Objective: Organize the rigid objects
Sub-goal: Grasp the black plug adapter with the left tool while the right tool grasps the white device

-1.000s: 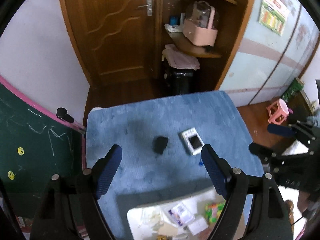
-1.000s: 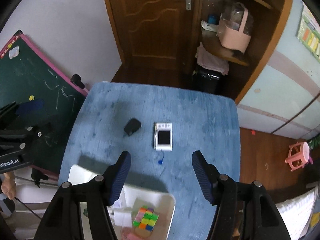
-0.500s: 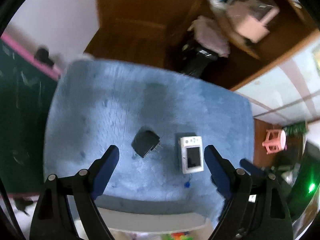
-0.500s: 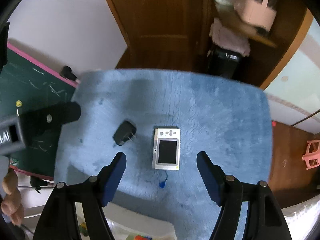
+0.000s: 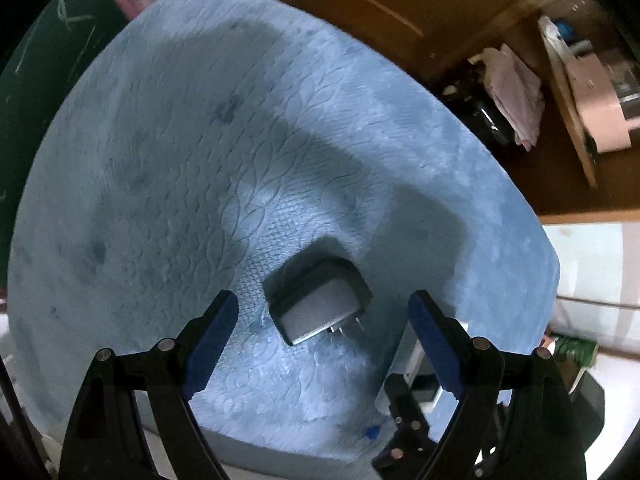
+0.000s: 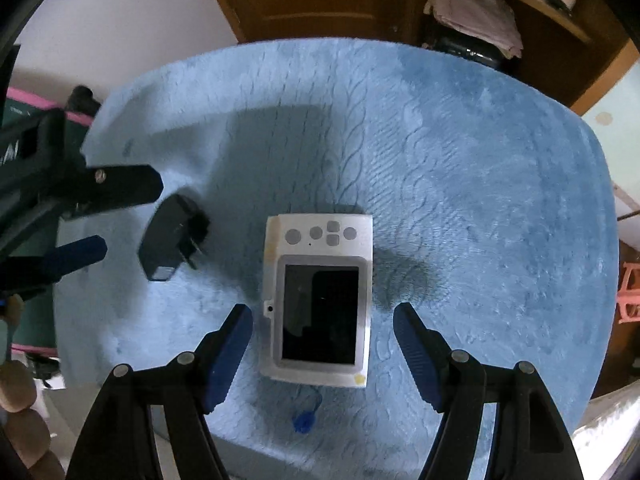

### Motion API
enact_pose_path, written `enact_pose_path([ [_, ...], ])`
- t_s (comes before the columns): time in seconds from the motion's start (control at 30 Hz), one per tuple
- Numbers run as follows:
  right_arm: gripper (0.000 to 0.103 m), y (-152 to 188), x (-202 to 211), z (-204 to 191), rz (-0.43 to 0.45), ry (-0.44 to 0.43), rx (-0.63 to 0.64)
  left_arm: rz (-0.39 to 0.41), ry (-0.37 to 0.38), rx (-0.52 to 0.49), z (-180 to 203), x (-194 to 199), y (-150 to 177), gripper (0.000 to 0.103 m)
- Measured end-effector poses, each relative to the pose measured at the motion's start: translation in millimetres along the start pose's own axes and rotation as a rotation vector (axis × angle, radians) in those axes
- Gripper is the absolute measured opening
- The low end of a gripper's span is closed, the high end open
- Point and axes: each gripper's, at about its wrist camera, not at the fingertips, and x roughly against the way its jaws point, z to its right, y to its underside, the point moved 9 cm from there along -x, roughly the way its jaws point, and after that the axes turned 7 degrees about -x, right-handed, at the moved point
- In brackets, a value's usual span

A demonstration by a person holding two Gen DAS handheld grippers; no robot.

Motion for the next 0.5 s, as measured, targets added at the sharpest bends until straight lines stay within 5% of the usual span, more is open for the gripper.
enact_pose_path([
  [0.1,0.073,2,-7,-1,-0.002,0.008,0.014,-0.001,-0.015,0.027,-1,-7,0,0.089],
  [0.2,0.06,4,-9,-2,0.003,0.003,0.029,-0.007,-0.025,0.062,-2,-13,1,0.089],
  [0.5,0.059,15,-1,-4,0.002,-0.003,0.025,-0.017,-0.076,0.191,-10,-31,6,0.088],
])
